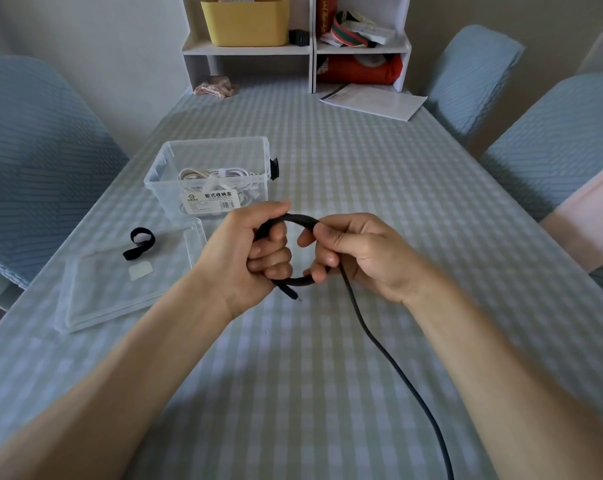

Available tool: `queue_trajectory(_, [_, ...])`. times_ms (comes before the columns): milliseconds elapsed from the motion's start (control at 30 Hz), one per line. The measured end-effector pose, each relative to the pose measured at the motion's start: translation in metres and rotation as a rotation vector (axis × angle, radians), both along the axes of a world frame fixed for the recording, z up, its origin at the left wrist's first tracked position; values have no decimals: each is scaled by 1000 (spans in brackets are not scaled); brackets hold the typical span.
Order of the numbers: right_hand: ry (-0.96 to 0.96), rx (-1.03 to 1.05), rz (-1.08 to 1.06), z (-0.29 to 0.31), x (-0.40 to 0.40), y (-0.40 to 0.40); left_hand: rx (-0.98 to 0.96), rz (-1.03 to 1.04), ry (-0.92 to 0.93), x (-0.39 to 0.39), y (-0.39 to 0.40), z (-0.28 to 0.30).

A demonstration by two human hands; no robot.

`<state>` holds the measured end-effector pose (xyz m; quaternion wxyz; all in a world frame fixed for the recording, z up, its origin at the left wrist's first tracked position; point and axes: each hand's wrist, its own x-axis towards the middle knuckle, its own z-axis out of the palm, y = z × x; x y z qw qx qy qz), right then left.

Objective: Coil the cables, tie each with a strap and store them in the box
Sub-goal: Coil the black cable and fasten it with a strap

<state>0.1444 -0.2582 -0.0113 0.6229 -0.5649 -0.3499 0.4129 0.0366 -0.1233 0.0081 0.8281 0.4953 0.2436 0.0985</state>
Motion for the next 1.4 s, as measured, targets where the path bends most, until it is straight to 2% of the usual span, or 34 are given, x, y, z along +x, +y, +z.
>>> queue_trajectory(133, [144, 68, -83, 0, -3, 1, 36, -94, -38, -4, 0, 1])
queue_trajectory(233, [171, 47, -151, -3, -1, 0, 137, -161, -26, -7, 1, -3])
queue_trajectory(333, [170, 19, -171, -5, 1, 3, 232, -120, -5, -6, 3, -7])
queue_trajectory(467, [216, 38, -222, -10, -5, 12, 194, -5, -51, -2, 10, -16])
queue_trajectory(567, [175, 8, -142, -11, 0, 11, 189, 20, -30, 2, 13, -18])
queue_trajectory(667, [53, -96, 23, -6, 7, 5, 137, 7, 31, 1, 18, -15])
queue_trajectory(733, [-3, -158, 60, -5, 9, 4, 106, -11, 53, 0, 20, -14])
queue_trajectory(833, [89, -134, -15, -8, 9, 2, 88, 2, 42, 2, 16, -20])
queue_trajectory(967, [189, -45, -214, -11, 4, 5, 158, 61, 47, 4, 14, -25])
queue_trajectory(1067, [215, 10, -355, -10, 6, 7, 350, 184, 66, 4, 16, -26])
queue_trajectory(1167, [221, 47, -424, -9, 7, 7, 750, 330, 113, 1, 11, -22])
queue_trajectory(1233, [219, 78, -449, -7, 8, 6, 944, 225, 98, -2, 5, -16])
queue_trajectory(1333, [231, 120, -465, -4, 9, 6, 1061, -115, 109, -3, -14, -17])
queue_trajectory(1400, [244, 128, -475, -4, 10, 6, 1201, -223, 175, 0, -23, -24])
